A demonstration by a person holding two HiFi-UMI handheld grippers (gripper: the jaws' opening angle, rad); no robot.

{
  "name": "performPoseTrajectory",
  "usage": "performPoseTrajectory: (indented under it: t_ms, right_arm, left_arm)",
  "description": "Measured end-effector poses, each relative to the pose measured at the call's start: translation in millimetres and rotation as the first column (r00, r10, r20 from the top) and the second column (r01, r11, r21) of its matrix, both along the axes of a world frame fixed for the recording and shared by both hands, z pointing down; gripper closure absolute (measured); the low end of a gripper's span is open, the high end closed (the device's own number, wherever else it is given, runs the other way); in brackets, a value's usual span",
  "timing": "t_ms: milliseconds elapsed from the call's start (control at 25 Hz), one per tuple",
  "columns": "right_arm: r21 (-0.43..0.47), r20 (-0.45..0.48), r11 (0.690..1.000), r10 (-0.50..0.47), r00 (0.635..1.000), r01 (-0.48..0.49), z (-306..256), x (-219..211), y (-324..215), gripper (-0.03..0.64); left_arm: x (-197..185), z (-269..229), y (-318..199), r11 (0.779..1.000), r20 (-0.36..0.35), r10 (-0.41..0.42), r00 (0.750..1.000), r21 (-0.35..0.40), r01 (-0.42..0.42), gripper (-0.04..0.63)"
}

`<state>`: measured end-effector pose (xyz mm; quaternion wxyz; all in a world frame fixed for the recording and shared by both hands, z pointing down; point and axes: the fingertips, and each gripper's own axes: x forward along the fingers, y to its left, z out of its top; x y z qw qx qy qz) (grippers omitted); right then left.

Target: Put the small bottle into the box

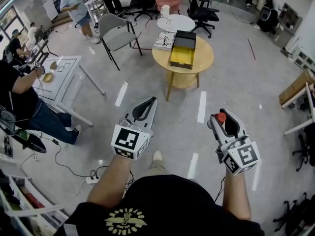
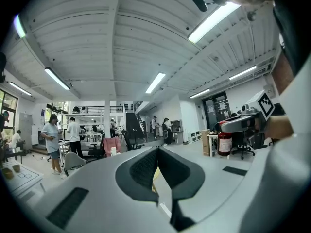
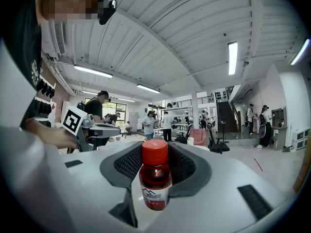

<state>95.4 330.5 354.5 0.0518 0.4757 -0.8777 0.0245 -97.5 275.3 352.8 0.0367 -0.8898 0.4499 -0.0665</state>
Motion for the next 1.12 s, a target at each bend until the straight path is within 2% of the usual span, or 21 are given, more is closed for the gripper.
performPoseTrajectory:
  t_ms: [360, 520, 640, 720, 840, 1120]
  right_arm:
    - [-0.022, 0.0, 1.0, 0.003, 1.0, -0.003, 7, -11, -52, 0.451]
    - [-0.039, -0.004, 0.999, 0.008, 1.0, -0.009, 9, -20, -72, 0.45]
    - [-0.044, -0.01, 0.999, 0.012, 1.0, -0.013, 7, -27, -85, 0.451]
    - [-0.041, -0.014, 0.999, 0.016, 1.0, -0.017, 7, -31, -92, 0.45]
    - [-0.038, -0.021, 0.999, 0.029, 0.999, -0.029, 7, -36, -104, 0.451]
    - [-0.036, -0.033, 0.997, 0.07, 0.997, -0.071, 5, -48, -133, 0.451]
  left_arm:
    - [-3, 12, -51, 0.999, 0.01, 0.043, 0.999, -0.032, -0.042, 0.578]
    - [-3, 19, -67, 0.987, 0.016, 0.133, 0.991, -0.092, -0.131, 0.578]
    - [-6, 22, -79, 0.968, -0.016, 0.189, 0.982, -0.167, -0.189, 0.578]
    - [-11, 23, -90, 0.959, -0.04, 0.193, 0.98, -0.203, -0.198, 0.578]
    - [-21, 20, -109, 0.969, -0.038, 0.158, 0.987, -0.186, -0.163, 0.578]
    - [-39, 11, -144, 0.991, -0.026, 0.109, 0.994, -0.073, -0.111, 0.578]
